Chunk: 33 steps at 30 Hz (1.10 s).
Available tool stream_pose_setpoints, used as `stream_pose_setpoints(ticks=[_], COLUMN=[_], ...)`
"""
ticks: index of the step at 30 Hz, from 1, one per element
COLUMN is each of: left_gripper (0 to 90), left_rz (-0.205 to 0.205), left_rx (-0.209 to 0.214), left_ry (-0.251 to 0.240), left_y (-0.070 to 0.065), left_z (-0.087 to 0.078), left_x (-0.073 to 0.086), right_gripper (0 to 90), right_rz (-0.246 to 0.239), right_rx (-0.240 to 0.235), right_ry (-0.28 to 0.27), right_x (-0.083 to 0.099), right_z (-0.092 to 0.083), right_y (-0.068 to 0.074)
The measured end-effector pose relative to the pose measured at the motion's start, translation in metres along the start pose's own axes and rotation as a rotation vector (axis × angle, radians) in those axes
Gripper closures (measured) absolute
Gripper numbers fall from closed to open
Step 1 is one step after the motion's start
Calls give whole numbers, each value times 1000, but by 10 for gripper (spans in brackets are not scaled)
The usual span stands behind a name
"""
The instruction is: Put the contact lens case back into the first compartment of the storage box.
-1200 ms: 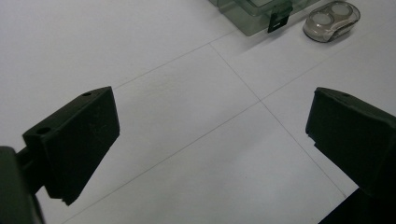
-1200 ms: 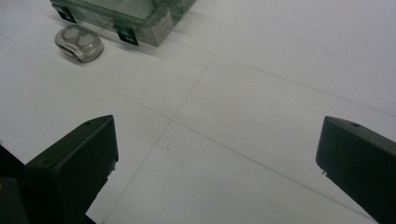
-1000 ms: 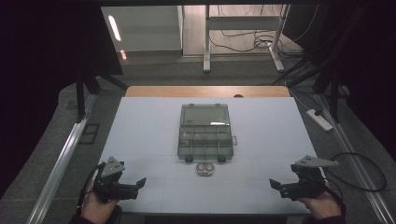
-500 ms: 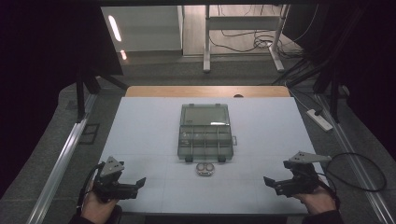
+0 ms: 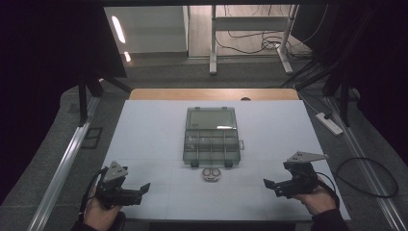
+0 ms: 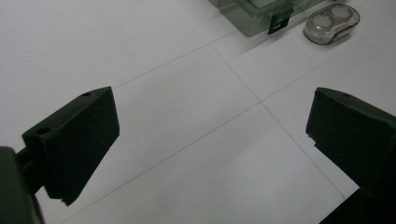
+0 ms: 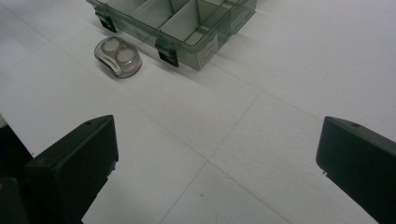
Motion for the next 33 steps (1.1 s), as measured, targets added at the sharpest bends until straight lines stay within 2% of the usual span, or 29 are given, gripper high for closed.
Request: stream_pose_setpoints(ticks=[15,33], left_gripper=[27,26], left_rz=[-2,-5], left_rx=[-3,-4], left_ry=[0,-1], left_y=[0,0], left_z=[0,0], left_x=[0,0], right_gripper=[0,0], right_rz=[-40,-87], right_rx=[-34,-65], right_ry=[21,61], right_x=[-13,-27], right_z=[12,38], right_y=[10,19])
Point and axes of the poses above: each handheld gripper's, and its own axes: z roughly forward along the jaws, x roughly out of its underside, y roughly to its left, the point moved 1 cm from there along z, roughly forward along the jaws, and after that the axes turned 1 degree about x, right-handed, at the moved point
